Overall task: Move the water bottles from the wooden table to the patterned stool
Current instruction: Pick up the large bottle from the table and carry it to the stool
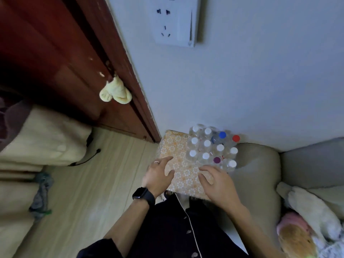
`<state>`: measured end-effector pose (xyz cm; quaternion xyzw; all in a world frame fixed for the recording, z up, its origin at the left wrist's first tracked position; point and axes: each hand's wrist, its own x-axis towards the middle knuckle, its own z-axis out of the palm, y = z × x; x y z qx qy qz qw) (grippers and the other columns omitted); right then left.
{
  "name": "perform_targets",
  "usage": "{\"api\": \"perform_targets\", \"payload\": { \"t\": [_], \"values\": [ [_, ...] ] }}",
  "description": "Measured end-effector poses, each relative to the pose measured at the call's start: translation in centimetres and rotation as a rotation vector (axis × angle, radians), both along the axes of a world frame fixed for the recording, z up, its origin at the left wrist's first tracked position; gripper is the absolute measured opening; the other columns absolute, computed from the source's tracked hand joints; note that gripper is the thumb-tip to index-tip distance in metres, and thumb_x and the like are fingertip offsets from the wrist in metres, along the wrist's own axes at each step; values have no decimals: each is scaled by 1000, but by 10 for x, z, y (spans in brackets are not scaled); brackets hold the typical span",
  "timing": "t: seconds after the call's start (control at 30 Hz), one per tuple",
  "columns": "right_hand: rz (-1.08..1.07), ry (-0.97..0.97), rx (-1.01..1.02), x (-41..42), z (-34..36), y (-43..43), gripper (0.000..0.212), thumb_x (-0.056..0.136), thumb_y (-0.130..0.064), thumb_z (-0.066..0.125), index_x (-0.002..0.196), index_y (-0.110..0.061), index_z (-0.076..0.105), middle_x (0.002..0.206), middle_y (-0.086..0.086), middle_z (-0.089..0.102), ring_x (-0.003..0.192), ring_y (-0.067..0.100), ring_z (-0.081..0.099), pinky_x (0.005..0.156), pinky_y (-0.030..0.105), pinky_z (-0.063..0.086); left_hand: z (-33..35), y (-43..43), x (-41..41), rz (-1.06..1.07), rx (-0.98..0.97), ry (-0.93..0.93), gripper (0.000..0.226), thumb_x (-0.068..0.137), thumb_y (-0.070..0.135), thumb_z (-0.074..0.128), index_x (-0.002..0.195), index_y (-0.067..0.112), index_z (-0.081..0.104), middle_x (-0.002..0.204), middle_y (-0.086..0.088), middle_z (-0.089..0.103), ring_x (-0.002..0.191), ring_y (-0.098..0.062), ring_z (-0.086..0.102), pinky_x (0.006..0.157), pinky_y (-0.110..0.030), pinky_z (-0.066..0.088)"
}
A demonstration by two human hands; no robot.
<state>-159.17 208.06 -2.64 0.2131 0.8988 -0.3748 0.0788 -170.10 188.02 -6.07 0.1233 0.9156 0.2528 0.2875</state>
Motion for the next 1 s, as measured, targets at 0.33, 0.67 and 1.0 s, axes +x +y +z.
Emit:
{"api": "perform_targets", "payload": {
  "t": [0.33, 0.67, 1.0],
  "values": [
    [711, 47, 23, -63, 5, -60, 25, 93, -34, 62, 116, -28, 69, 122, -14, 65, 118, 12, 54, 90, 14, 35, 16, -97, 109, 616, -168, 103, 38, 93, 37, 54, 131, 40, 54, 137, 11, 57, 127, -18, 49, 104, -39, 39],
    [1717, 215, 14, 21, 51, -289, 27, 91, -42, 59, 112, -28, 71, 119, -10, 65, 118, 12, 54, 99, 17, 32, 46, -193, 357, 1592, -304, 171, 42, 91, 46, 54, 133, 38, 54, 130, 3, 62, 125, -19, 52, 104, -36, 40],
    [2257, 473, -132, 261, 108, -491, 31, 91, -45, 61, 117, -30, 69, 126, -5, 63, 125, 19, 50, 108, 33, 40, 98, -269, 630, 2229, -444, 231, 41, 90, 43, 60, 130, 34, 59, 132, 1, 63, 126, -21, 53, 103, -35, 43]
  ]
}}
